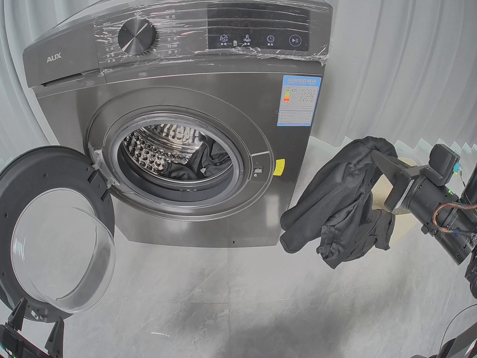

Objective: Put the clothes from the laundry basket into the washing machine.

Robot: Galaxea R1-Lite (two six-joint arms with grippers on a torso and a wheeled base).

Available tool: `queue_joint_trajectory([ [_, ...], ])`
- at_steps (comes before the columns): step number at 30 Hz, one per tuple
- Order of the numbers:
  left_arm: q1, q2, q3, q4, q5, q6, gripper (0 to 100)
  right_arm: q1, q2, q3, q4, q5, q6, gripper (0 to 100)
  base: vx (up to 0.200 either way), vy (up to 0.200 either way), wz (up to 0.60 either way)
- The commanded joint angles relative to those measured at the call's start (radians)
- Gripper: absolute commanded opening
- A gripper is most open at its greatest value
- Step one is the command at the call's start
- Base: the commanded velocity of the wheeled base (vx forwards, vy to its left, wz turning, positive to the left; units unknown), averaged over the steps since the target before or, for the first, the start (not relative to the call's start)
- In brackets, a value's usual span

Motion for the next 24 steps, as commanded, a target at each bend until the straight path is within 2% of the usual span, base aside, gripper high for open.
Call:
queue_joint_trajectory([
  [1, 0.001, -0.016, 0.015, 0.0, 0.0, -0.001, 100, 0.0, 0.0, 0.0, 0.0, 0.0, 0.001, 0, 0.0, 0.0, 0.0],
  [10, 0.001, -0.016, 0.015, 0.0, 0.0, -0.001, 100, 0.0, 0.001, 0.006, 0.0, 0.0, 0.001, 0, 0.0, 0.0, 0.0],
  [22, 0.001, -0.016, 0.015, 0.0, 0.0, -0.001, 100, 0.0, 0.003, 0.006, 0.0, 0.002, 0.001, 0, 0.0, 0.2, 0.0],
  [24, 0.001, -0.016, 0.015, 0.0, 0.0, -0.001, 100, 0.0, 0.004, 0.006, 0.0, 0.002, 0.001, 0, 0.0, 0.0, 0.0],
])
